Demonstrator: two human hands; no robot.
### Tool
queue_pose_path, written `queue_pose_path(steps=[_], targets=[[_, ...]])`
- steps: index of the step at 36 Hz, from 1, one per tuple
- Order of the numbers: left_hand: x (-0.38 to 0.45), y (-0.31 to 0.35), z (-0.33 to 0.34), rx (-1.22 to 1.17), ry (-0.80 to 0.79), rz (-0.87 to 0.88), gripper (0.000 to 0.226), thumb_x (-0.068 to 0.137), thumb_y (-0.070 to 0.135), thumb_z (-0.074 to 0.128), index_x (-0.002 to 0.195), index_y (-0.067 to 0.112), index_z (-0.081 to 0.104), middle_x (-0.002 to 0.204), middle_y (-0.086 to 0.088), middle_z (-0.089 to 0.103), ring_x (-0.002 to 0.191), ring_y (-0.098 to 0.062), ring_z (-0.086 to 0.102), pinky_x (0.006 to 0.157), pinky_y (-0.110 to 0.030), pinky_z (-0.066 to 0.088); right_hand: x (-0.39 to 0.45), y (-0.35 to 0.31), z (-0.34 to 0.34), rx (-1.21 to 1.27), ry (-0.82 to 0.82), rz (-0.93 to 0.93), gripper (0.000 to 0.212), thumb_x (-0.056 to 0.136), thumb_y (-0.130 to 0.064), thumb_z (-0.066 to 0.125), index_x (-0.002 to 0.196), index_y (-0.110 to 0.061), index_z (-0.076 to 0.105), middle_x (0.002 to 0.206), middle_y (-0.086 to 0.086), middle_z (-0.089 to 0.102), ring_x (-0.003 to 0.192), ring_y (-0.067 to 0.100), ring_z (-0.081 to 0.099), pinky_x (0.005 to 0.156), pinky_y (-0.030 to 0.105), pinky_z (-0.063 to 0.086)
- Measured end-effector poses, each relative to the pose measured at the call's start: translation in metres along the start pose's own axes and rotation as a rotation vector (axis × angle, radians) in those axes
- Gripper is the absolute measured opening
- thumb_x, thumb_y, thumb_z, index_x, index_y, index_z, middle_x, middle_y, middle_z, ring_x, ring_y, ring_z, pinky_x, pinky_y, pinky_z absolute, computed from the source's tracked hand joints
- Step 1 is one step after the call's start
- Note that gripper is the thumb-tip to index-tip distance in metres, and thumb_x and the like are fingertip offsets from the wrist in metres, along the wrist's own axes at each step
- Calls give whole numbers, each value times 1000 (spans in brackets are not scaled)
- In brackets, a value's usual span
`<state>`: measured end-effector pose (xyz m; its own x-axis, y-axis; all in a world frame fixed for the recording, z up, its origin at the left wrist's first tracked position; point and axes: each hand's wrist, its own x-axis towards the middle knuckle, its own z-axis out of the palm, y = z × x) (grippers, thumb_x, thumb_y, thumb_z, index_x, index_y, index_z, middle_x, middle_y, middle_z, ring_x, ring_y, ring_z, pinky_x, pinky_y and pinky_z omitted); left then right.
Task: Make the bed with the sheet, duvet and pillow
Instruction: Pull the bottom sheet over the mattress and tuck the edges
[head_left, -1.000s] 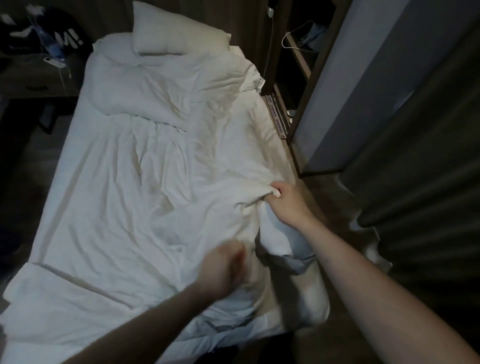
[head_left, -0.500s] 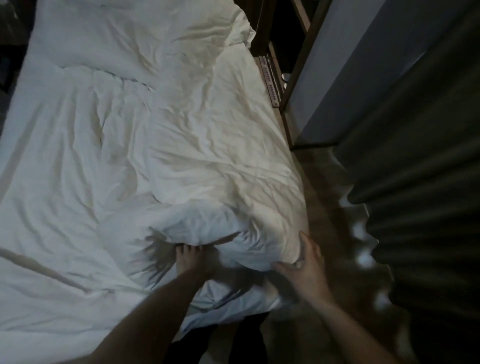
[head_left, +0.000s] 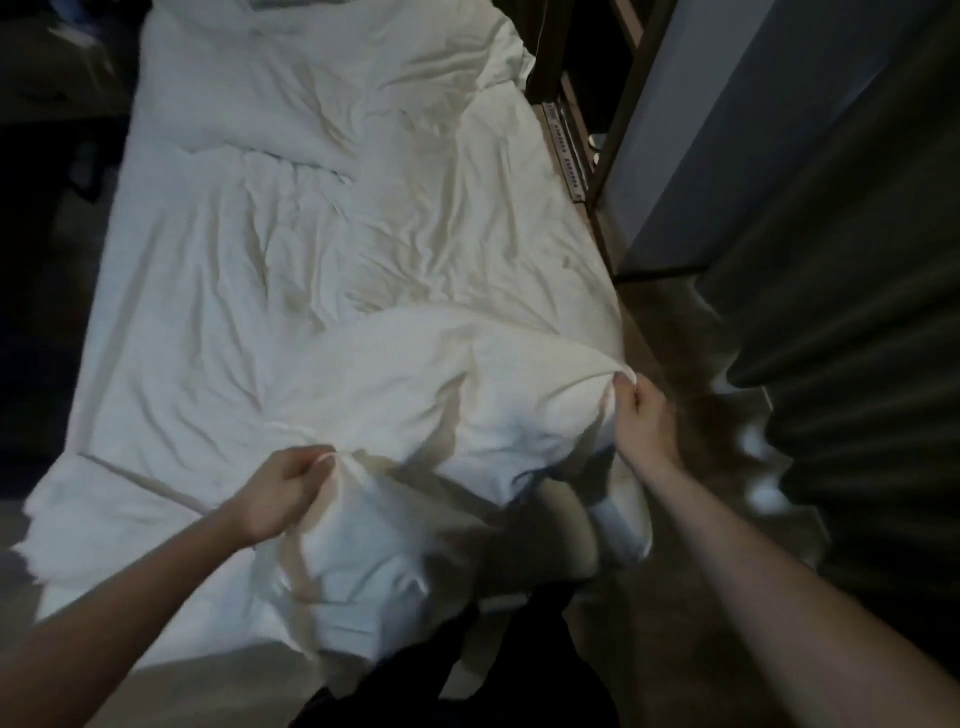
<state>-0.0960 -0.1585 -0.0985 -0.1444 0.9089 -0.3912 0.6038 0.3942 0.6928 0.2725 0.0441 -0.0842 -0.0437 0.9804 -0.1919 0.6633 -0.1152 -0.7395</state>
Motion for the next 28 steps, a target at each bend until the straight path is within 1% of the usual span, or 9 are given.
queue_pose_path(steps=[3,6,8,12,16,19,22,24,28], targets=[[0,-19,-39,193,101,-80,44,89,45,34,69,12,55,70,-8,64,75,-30,61,73,-39,45,-10,-39,-4,11,-33,-129,33,101,-34,45,82,-12,60,83,14,65,83,28,61,68,28,33],[4,-17,-51,712,-76,-177,23,92,34,38,90,22,58,100,-5,69,98,-28,63,86,-36,44,-23,-75,0,-32,-151,-247,33,101,-28,50,70,-20,51,69,-3,56,77,16,53,63,26,28],[6,0,-44,814,-188,-211,17,85,29,53,101,29,52,115,2,63,106,-21,60,86,-32,40,-30,-88,8,-75,-216,-294,41,101,-27,52,61,-24,42,58,-8,45,71,14,49,57,29,27],[11,63,15,389,-146,75,64,63,49,68,121,30,50,127,3,54,114,-19,56,93,-29,45,-39,-100,29,-80,-233,-287,49,101,-27,53,55,-25,34,52,-9,35,62,10,39,51,9,33],[25,115,78,161,38,-66,121,36,77,74,134,16,40,125,-1,49,112,-21,52,94,-37,49,-46,-99,43,-37,-227,-262,47,99,-27,55,57,-19,37,52,-6,39,54,-1,40,51,14,34],[46,115,97,114,151,-103,93,66,73,56,137,13,45,127,-8,58,114,-30,57,93,-42,49,-50,-84,48,34,-282,-202,33,99,-26,54,67,-20,50,63,-6,55,63,2,52,58,17,37],[61,105,88,189,99,-77,48,88,42,45,126,18,60,125,-10,65,114,-35,60,94,-38,46,-59,-58,43,240,-317,-115,15,97,-8,58,94,-21,64,90,-5,67,78,-8,61,76,12,45],[62,109,76,133,60,-48,45,87,48,45,115,19,66,120,-10,69,109,-34,62,89,-37,48,-72,-34,37,352,-240,6,27,92,-5,66,111,-22,58,107,-4,65,92,-7,62,79,9,47],[58,141,51,-131,-16,-14,38,94,45,51,92,14,72,100,-5,74,94,-22,67,81,-33,49,-104,19,38,307,-75,399,70,86,-3,72,145,-6,34,144,13,45,126,27,50,64,3,42]])
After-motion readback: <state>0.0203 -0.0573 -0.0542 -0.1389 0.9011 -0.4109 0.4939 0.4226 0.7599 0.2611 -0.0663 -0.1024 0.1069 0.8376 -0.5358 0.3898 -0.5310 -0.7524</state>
